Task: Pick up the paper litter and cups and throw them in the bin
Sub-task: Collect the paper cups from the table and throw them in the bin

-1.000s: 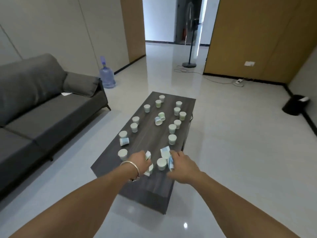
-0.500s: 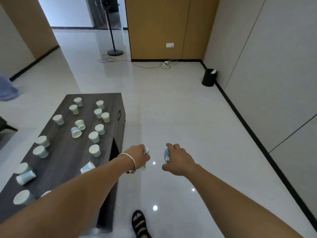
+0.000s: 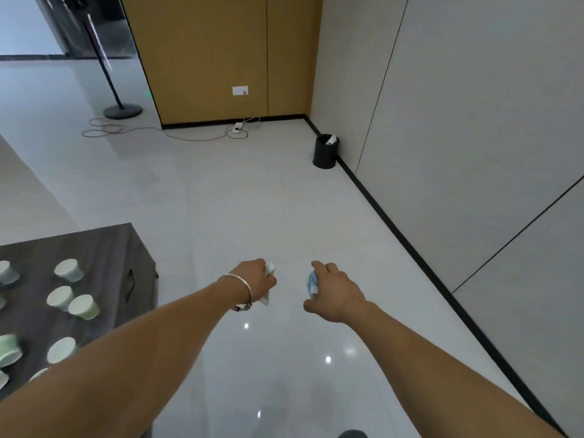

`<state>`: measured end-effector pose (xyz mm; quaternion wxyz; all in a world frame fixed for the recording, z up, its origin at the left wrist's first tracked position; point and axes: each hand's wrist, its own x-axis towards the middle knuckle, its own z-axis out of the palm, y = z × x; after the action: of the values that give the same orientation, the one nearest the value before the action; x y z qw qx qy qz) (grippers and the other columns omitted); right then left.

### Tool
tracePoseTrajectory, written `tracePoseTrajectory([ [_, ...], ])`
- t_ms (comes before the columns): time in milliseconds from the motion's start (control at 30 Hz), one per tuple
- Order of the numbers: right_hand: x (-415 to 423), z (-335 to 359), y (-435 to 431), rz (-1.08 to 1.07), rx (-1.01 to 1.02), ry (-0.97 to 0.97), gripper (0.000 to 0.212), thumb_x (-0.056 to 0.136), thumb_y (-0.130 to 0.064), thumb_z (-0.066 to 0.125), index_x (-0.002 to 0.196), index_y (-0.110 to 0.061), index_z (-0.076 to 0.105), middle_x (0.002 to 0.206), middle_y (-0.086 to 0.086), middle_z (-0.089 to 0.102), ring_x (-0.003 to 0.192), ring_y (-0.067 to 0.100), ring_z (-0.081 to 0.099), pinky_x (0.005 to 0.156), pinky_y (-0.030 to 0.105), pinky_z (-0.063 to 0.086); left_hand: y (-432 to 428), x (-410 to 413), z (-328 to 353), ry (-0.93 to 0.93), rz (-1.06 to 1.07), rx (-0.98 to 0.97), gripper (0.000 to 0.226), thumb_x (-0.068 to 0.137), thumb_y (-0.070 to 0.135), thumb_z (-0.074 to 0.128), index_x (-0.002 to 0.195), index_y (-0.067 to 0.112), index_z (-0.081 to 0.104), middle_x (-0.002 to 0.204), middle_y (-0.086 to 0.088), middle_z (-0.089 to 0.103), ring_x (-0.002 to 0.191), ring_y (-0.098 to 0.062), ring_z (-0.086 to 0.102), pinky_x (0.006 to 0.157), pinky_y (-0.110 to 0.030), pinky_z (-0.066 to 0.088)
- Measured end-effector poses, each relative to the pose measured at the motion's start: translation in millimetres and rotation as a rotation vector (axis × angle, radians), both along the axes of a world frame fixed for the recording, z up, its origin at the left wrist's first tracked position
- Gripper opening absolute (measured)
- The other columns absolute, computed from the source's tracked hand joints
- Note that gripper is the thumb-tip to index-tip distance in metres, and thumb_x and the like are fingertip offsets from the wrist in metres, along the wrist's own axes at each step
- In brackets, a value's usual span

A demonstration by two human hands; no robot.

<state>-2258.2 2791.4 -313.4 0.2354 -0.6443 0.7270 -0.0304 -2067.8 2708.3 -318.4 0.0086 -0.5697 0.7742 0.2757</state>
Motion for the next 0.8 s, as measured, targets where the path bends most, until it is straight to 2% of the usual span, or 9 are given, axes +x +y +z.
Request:
tracePoseTrajectory([
  [133,-61,-12,-78,-0.050,0.000,-0.012,0.091,0.079,-0.044,0.066,0.151,-0.021,0.016,0.141,0.006,0.035,0.122,0.028,0.043,0.092,0.036,0.043,-81,-66,-9,-0.025,-0.042,0.003,0.016,0.088,0.036,0.047,0.089,0.020,0.045,0.078,0.004,0.051,0.073,-0.016,0.052,0.059,-0.028,0.037],
  [267,-129,-21,-158,-0.038,-0.010,-0.038,0.089,0.078,-0.042,0.066,0.149,-0.019,0.018,0.140,0.007,0.036,0.121,0.029,0.044,0.091,0.036,0.044,-157,-127,-10,-0.001,-0.008,0.013,0.014,0.088,0.033,0.046,0.079,0.023,0.044,0.070,0.010,0.052,0.063,-0.007,0.051,0.052,-0.024,0.037],
  [367,-172,-16,-211,-0.018,0.023,-0.038,0.087,0.079,-0.042,0.066,0.148,-0.019,0.020,0.138,0.007,0.037,0.119,0.029,0.045,0.090,0.036,0.044,-204,-163,-2,-0.007,0.015,0.056,0.016,0.086,0.030,0.046,0.071,0.024,0.044,0.062,0.010,0.057,0.055,-0.009,0.053,0.048,-0.021,0.042],
  [500,-219,-5,-288,0.008,-0.012,-0.015,0.087,0.080,-0.042,0.066,0.149,-0.019,0.019,0.138,0.007,0.037,0.119,0.029,0.045,0.090,0.035,0.043,-273,-202,8,-0.010,0.041,0.019,0.020,0.087,0.032,0.047,0.069,0.025,0.039,0.065,0.008,0.054,0.058,-0.008,0.051,0.048,-0.022,0.035],
  [600,-241,-5,-343,0.018,-0.011,-0.013,0.087,0.079,-0.043,0.067,0.149,-0.019,0.019,0.139,0.007,0.037,0.119,0.029,0.044,0.090,0.035,0.043,-327,-224,2,-0.028,0.037,0.042,0.018,0.088,0.030,0.046,0.072,0.023,0.042,0.067,0.008,0.055,0.058,-0.008,0.051,0.049,-0.022,0.036],
  [800,-275,-13,-468,-0.004,0.029,0.016,0.090,0.080,-0.044,0.067,0.150,-0.019,0.016,0.141,0.007,0.034,0.123,0.030,0.042,0.094,0.038,0.043,-456,-266,-20,-0.060,-0.007,0.046,0.013,0.089,0.034,0.046,0.088,0.021,0.043,0.075,0.005,0.051,0.067,-0.013,0.052,0.057,-0.026,0.038],
])
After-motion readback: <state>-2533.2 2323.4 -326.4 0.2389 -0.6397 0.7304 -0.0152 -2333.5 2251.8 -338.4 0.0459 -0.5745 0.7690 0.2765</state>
